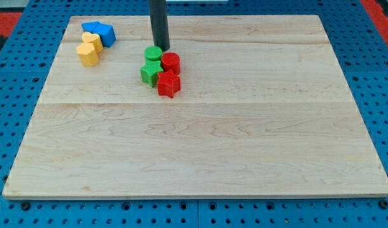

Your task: Separate the red star from green blocks

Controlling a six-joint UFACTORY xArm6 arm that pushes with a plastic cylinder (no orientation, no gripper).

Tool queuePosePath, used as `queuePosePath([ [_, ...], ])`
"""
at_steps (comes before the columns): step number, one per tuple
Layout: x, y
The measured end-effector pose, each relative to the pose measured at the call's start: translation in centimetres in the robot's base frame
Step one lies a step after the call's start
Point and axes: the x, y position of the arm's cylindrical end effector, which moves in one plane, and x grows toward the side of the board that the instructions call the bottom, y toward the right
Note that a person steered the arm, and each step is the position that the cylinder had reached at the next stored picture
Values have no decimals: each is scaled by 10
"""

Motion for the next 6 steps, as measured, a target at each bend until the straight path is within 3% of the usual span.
queuePosePath([
  [1,32,-38],
  [5,142,58],
  [6,141,52],
])
